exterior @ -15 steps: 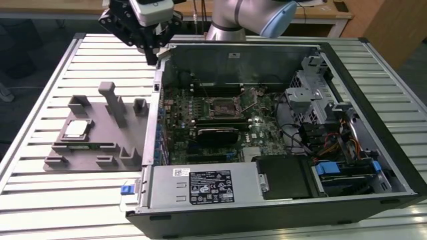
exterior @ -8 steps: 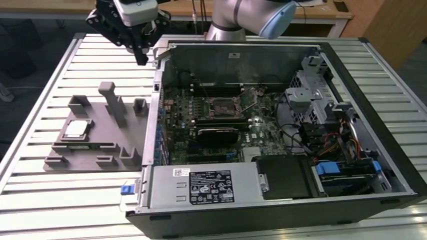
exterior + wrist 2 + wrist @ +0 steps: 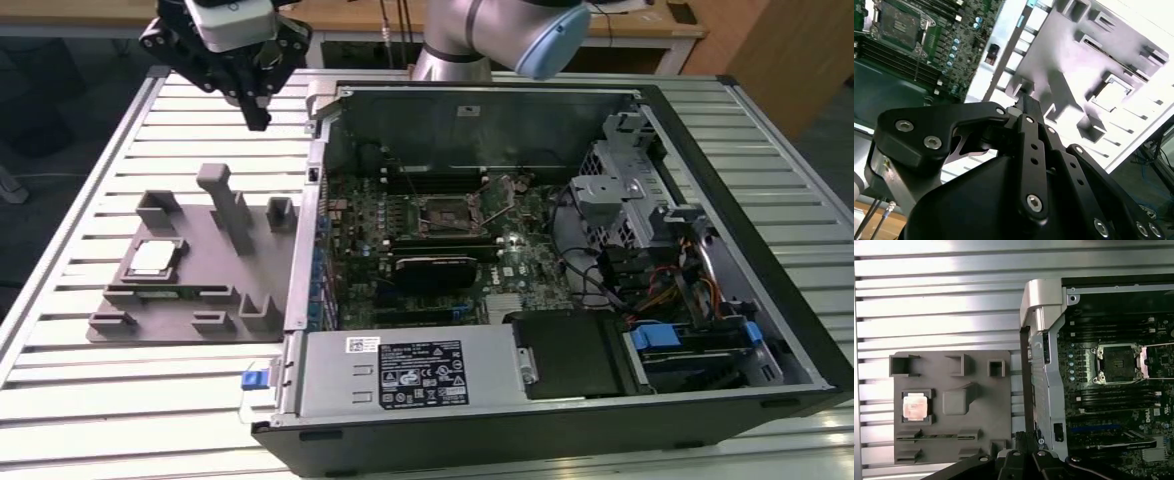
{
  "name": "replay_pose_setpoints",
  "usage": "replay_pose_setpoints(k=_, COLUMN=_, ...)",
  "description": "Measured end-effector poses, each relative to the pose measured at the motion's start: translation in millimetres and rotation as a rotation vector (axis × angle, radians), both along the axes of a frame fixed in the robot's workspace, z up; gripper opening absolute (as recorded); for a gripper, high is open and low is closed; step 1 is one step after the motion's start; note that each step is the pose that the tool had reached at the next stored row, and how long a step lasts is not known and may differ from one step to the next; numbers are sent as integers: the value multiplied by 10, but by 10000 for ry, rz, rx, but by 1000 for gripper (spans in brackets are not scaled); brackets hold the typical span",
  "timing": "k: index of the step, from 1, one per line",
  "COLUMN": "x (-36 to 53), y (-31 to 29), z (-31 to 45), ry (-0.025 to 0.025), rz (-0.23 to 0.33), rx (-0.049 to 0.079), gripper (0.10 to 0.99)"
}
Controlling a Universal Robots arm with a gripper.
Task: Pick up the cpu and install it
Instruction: 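Reach for the cpu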
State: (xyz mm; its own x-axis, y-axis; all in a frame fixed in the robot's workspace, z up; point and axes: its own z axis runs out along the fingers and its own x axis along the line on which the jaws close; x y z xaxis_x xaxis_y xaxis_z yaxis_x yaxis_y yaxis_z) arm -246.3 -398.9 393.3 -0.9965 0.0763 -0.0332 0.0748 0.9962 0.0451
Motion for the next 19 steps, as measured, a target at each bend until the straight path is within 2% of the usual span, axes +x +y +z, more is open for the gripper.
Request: replay_pose_setpoints(k=19, x=-500, y=0, z=0, ry=-37, rz=1, rx=-1, gripper=106)
